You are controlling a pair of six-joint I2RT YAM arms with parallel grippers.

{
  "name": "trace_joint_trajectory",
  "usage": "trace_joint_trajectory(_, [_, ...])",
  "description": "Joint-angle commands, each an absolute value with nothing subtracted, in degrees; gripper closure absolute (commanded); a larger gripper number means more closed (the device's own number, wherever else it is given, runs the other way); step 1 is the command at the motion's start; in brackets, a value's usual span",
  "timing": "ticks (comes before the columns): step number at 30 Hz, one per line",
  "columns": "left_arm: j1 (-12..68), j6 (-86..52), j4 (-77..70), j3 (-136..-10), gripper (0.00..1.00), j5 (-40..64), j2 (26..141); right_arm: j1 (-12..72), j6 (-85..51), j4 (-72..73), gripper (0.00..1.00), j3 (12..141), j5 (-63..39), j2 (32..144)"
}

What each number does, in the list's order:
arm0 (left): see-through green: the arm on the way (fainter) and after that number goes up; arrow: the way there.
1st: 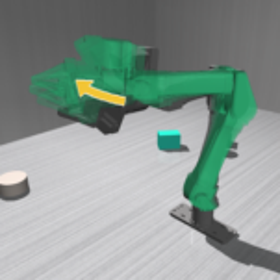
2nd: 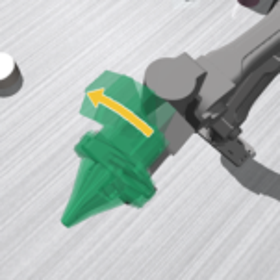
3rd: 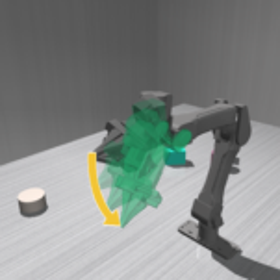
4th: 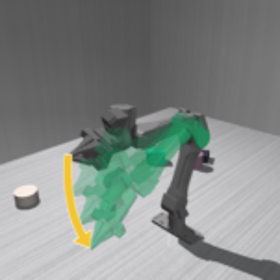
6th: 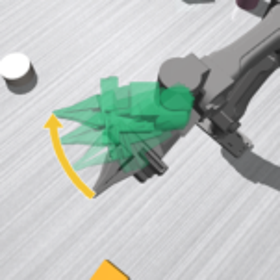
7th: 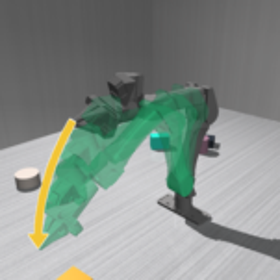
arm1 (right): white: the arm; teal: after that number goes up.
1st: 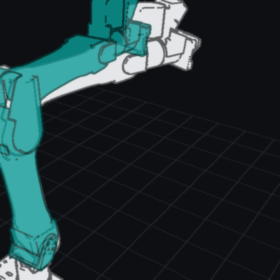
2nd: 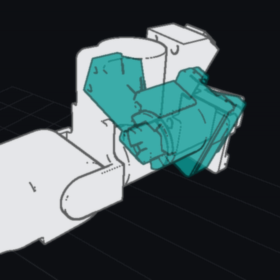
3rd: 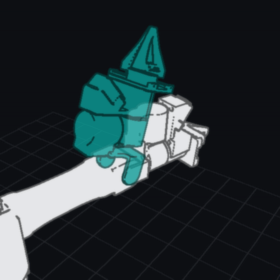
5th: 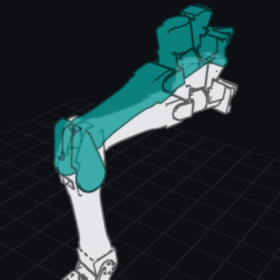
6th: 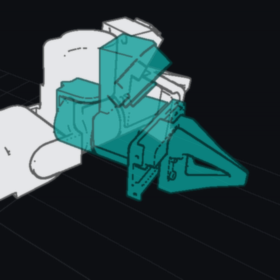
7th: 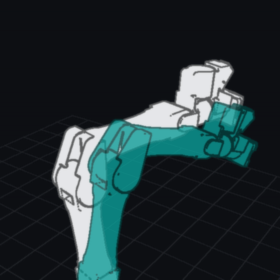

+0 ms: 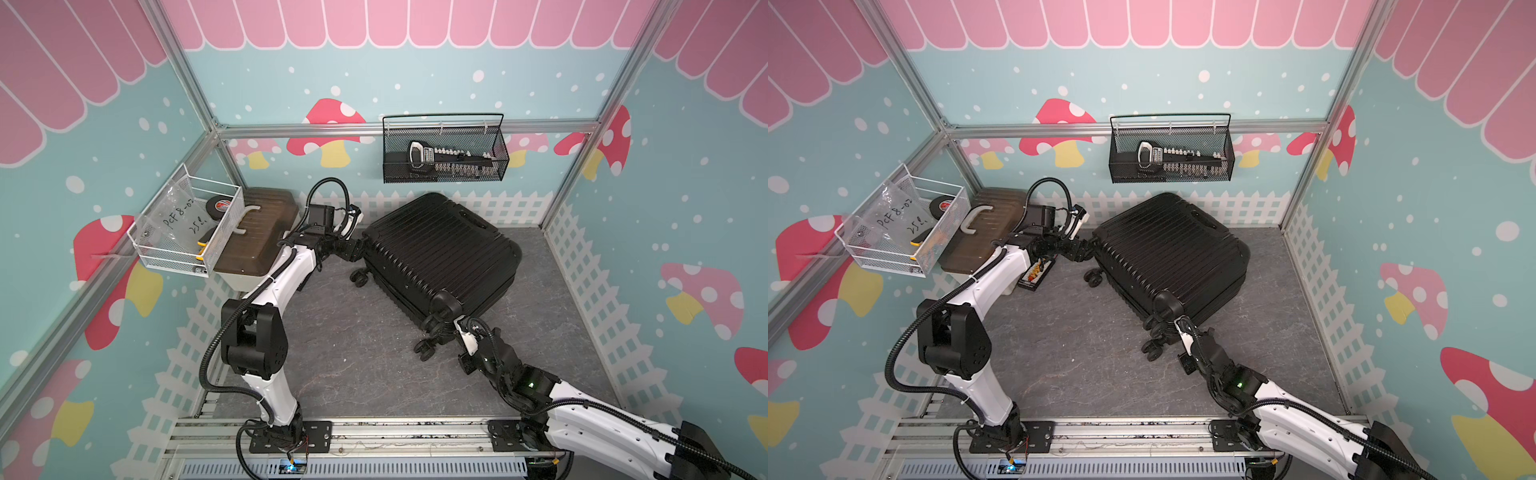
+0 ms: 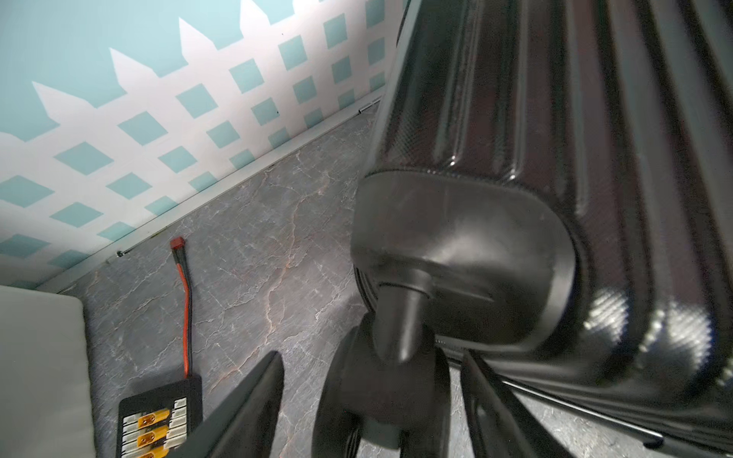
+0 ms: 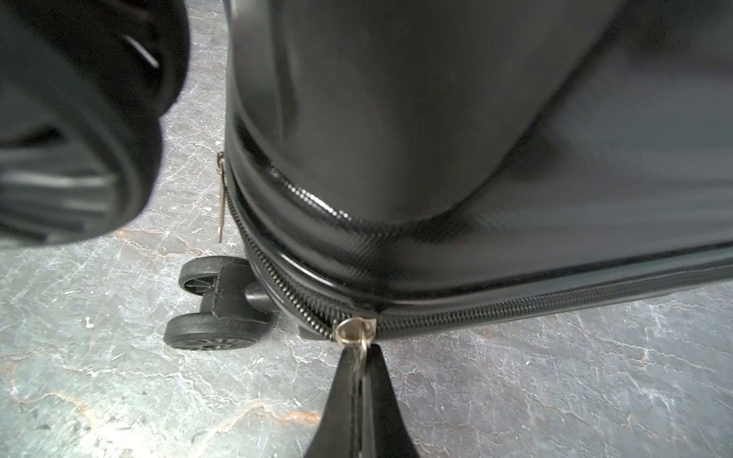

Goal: Close the suitcase zippers
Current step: Zip the zipper on the suitcase.

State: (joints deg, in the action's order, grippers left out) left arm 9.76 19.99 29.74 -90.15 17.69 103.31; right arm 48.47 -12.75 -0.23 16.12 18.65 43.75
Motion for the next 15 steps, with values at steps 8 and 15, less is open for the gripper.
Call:
trace_joint_trajectory(8, [9.53,23.41,32.72,-88.6,0.58,18.61,103.39,48.25,-13.1,1.84,1.0,16.29,21.15,44.71])
trace_joint_trajectory(15, [10.03,15.68,32.67,-81.86,0.62,12.43,97.82,48.25,-12.2,2.71,1.0,17.39,21.85,46.38])
